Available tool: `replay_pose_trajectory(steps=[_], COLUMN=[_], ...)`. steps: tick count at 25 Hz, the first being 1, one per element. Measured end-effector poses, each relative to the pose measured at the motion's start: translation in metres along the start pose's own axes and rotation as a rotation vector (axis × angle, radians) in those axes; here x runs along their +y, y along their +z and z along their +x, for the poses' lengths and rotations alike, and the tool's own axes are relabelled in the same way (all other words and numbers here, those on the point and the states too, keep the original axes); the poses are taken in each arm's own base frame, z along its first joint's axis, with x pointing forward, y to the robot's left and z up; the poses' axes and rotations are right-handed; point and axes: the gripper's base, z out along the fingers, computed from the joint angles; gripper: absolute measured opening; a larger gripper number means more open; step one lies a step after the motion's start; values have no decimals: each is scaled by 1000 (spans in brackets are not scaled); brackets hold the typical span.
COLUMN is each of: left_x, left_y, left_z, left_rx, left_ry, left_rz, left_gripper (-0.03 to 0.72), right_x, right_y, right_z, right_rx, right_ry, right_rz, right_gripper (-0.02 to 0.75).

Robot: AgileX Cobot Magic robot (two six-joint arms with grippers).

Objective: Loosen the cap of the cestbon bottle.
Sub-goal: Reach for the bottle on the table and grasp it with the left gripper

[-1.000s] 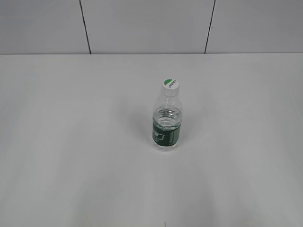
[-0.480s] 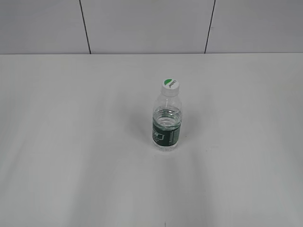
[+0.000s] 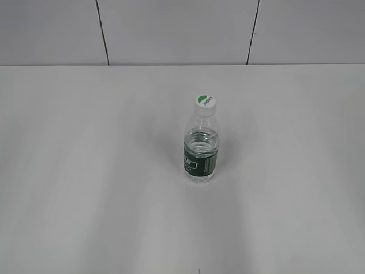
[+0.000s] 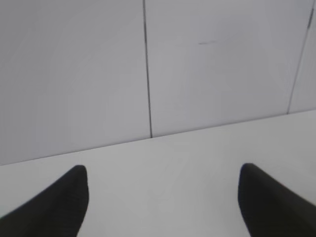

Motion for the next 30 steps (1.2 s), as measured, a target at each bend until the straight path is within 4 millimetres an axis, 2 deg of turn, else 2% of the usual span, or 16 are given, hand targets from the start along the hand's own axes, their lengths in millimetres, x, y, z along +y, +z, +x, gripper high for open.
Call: replay_pose_trajectory(steps=[3,8,13,16,18,23,26,30], left_x=[-15,-53,-84,-99,-103,-103,-107,-111], left_y=[23,60,85,93,96,103,110,125], left_z=[9,39,71,99,112,156,163,156], left_rx=[30,107,121,152,142,279,292,236], left_ry=[20,48,-21,-49,-103,-150,-126,-86], left_rz=[89,274,485,659,752,857,930,975], left_gripper=[560,560,560,560,560,560,560,560], right_x=[-1,-2,-2,0,4,12,14,20], right_y=[16,39,56,68,78,111,129,151], right_z=[-2,-6,-21,-28,-30,-30,-30,-25], right_rx=[8,78,140,194,249,430,532,640], right_ry=[-29,-65,-89,-117,-140,-165,-178,-199], right_rz=[5,-2,-33,-77,-131,-277,-341,-411], right_gripper=[443,443,443,443,443,443,443,443])
